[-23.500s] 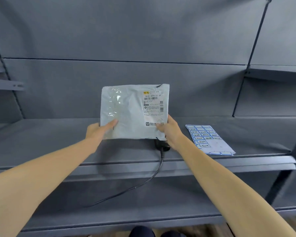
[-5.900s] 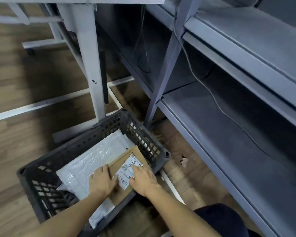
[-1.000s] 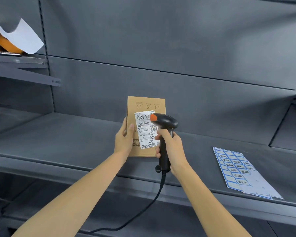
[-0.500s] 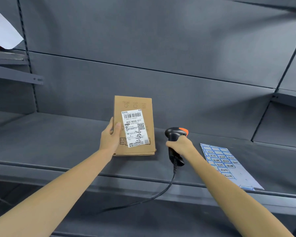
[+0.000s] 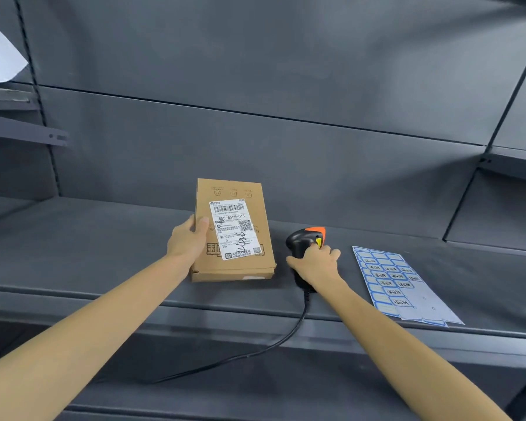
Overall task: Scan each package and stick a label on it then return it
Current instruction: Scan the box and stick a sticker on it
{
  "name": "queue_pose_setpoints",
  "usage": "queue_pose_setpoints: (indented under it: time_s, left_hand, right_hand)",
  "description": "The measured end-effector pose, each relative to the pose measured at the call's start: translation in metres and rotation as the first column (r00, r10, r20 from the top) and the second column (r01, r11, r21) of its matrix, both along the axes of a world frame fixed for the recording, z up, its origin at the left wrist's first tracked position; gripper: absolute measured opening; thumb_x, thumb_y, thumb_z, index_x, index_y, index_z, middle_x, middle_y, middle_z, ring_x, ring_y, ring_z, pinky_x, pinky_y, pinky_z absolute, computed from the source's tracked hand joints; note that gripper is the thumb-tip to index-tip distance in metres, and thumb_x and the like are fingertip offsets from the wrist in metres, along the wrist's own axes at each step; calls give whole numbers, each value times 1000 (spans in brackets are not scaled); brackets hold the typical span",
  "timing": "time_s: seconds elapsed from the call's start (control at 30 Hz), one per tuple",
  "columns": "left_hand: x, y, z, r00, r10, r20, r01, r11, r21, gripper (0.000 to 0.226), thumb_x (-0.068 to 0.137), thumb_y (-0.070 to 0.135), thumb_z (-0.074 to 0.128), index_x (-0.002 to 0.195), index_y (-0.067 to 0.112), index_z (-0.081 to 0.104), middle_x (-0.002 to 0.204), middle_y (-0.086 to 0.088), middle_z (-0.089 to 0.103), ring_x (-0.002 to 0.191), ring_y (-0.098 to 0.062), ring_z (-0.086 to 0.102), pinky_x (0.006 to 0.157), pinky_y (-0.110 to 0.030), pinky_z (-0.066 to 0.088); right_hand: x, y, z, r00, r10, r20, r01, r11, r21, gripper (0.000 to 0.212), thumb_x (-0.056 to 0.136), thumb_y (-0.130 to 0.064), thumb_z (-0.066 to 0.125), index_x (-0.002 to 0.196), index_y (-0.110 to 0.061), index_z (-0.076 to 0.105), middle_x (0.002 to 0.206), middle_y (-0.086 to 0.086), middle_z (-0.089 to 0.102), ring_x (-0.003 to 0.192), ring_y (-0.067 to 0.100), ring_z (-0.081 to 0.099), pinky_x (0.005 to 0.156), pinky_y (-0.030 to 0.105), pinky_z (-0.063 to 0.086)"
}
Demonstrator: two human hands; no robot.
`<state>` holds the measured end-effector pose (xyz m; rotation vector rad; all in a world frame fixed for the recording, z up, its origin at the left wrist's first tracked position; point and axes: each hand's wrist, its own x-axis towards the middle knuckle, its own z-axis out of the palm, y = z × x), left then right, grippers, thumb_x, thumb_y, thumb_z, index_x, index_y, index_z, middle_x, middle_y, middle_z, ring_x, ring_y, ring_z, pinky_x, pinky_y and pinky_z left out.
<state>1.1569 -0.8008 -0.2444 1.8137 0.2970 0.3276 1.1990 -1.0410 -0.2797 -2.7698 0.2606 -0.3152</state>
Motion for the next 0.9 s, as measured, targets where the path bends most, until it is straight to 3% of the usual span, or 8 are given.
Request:
queue_pose_setpoints:
  time_s: [0.13, 0.27, 0.37, 0.47, 0.53, 0.63, 0.73, 0.9]
  left_hand:
    - [3, -6, 6, 994, -33, -105, 51, 984, 171, 38, 102, 38, 35, 128, 20, 56, 118, -8, 63, 104, -28, 57, 88, -38, 46]
    - [7, -11, 4, 981, 30, -194, 26, 959, 283, 40, 103, 34, 33, 106, 3, 58, 102, -13, 61, 86, -27, 51, 79, -37, 42]
    - [10, -14, 1, 965, 68, -251, 23, 939, 344, 43, 103, 30, 36, 109, -7, 57, 84, -14, 56, 77, -28, 51, 73, -36, 40]
    - [11, -19, 1, 956, 83, -281, 46, 904, 424, 42, 103, 28, 38, 116, -9, 53, 113, -25, 60, 108, -40, 56, 98, -43, 42]
    - [13, -23, 3, 954, 103, -282, 45, 880, 473, 40, 103, 28, 38, 119, -7, 51, 120, -25, 57, 116, -41, 51, 105, -45, 37]
    - [13, -24, 5, 941, 151, -302, 42, 835, 549, 40, 103, 31, 38, 120, -3, 51, 124, -22, 56, 119, -40, 47, 102, -40, 35]
    - [13, -25, 5, 932, 177, -317, 37, 823, 567, 40, 103, 33, 37, 118, -1, 52, 126, -22, 54, 121, -40, 44, 99, -38, 33]
    - [15, -23, 3, 932, 184, -312, 27, 825, 564, 39, 103, 34, 38, 115, 0, 53, 125, -22, 55, 121, -40, 43, 99, -38, 31]
  right_hand:
    - [-4, -12, 5, 997, -63, 34, 64, 998, -8, 72, 94, -60, 36, 128, 2, 48, 128, 23, 48, 120, 37, 37, 102, 40, 26]
    - [-8, -52, 17, 987, -154, 39, 152, 987, 57, 53, 98, -44, 40, 127, 0, 47, 133, 22, 46, 126, 38, 36, 103, 40, 28]
    - [-10, -101, 29, 970, -236, -60, 239, 969, 59, 39, 98, -27, 39, 127, -3, 47, 135, 20, 45, 126, 38, 35, 102, 37, 31]
    - [-13, -150, 39, 933, -332, -141, 343, 937, 64, 31, 93, -16, 42, 120, -7, 54, 130, 18, 49, 124, 36, 38, 98, 36, 34]
    - [-18, -176, 43, 913, -342, -224, 360, 932, 46, 17, 90, -20, 48, 104, -13, 55, 118, 15, 54, 121, 36, 45, 88, 35, 34]
    - [-23, -199, 43, 867, -337, -367, 348, 937, -38, 44, 84, -44, 64, 114, -13, 56, 112, 8, 56, 114, 32, 53, 94, 34, 40]
    - [-24, -208, 39, 832, -333, -444, 339, 938, -70, 74, 76, -59, 70, 129, -11, 51, 129, 7, 55, 120, 31, 52, 103, 39, 41]
    - [-24, -218, 38, 800, -283, -529, 340, 941, 10, 82, 68, -62, 75, 129, -13, 52, 135, 8, 53, 125, 32, 48, 109, 42, 35]
